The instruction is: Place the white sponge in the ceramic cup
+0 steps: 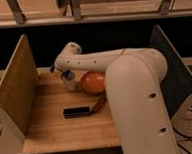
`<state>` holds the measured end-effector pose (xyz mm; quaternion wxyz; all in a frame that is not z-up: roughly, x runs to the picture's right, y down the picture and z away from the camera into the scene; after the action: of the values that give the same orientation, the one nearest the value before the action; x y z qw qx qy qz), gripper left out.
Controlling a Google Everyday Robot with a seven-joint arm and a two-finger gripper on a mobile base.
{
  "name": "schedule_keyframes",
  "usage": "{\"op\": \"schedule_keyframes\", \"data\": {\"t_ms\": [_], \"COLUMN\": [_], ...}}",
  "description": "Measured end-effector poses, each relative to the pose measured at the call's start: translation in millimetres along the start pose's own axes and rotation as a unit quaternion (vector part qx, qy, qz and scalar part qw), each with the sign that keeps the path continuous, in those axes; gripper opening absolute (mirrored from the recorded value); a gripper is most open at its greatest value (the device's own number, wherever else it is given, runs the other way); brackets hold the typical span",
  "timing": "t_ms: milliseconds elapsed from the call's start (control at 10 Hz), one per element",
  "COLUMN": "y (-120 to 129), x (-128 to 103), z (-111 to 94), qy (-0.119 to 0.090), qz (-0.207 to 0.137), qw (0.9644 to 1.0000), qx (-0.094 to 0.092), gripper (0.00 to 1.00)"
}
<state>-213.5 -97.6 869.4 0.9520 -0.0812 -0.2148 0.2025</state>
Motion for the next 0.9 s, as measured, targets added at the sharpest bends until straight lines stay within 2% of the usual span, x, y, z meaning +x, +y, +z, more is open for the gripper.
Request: {"op": "schedule_keyframes", "data": {"t_ms": [700, 900], "y": [-0.3, -0.3], "x": [1.5, 1.6], "z": [0.3, 0.2], "qy": [0.001, 0.001], "qz": [0.001, 0.001], "qw": [1.0, 1.0], "qx": [0.0, 0.0], "gripper": [0.05, 0.01]}}
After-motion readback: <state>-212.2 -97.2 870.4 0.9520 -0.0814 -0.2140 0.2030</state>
